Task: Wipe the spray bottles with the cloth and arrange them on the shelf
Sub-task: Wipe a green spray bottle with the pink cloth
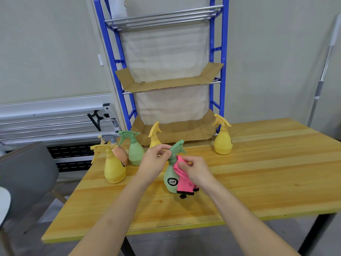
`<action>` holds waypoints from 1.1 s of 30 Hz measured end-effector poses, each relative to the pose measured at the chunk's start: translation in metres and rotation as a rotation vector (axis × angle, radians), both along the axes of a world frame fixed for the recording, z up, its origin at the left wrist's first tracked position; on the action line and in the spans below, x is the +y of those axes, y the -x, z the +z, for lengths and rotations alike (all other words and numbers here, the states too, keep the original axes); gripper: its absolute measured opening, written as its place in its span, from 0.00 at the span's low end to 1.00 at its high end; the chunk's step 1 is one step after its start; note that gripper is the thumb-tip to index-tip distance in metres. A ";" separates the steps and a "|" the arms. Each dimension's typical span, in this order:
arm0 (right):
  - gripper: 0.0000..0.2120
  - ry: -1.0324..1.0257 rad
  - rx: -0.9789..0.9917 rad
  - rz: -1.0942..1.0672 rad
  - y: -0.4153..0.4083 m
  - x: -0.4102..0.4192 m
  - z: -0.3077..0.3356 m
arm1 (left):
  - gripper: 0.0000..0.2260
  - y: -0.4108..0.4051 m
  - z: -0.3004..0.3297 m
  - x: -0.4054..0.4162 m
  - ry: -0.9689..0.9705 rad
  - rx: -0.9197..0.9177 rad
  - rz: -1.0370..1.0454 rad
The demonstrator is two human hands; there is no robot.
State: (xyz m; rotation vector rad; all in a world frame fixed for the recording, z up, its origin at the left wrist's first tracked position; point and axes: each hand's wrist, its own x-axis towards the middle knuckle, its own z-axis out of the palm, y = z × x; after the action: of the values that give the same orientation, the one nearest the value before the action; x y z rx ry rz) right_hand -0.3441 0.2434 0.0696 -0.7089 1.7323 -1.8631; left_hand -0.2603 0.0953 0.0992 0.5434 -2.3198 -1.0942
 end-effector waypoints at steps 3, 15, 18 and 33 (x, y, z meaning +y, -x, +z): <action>0.11 -0.104 0.138 -0.163 0.006 0.014 -0.007 | 0.06 0.001 -0.003 0.006 0.047 0.042 0.009; 0.12 -0.037 0.461 -0.604 0.037 0.032 -0.007 | 0.04 0.009 -0.012 -0.003 0.162 0.037 0.097; 0.12 -0.048 0.566 -0.426 0.033 0.018 -0.011 | 0.04 0.010 -0.016 -0.005 0.167 0.046 0.104; 0.09 -0.234 0.807 -0.174 0.049 0.004 -0.028 | 0.03 0.011 -0.018 -0.005 0.174 0.030 0.110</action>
State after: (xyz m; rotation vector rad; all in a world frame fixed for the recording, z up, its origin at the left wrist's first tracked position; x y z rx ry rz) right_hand -0.3933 0.2471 0.0417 -1.3722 2.5155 -1.5226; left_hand -0.2718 0.0898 0.0812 0.5755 -2.3018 -0.8353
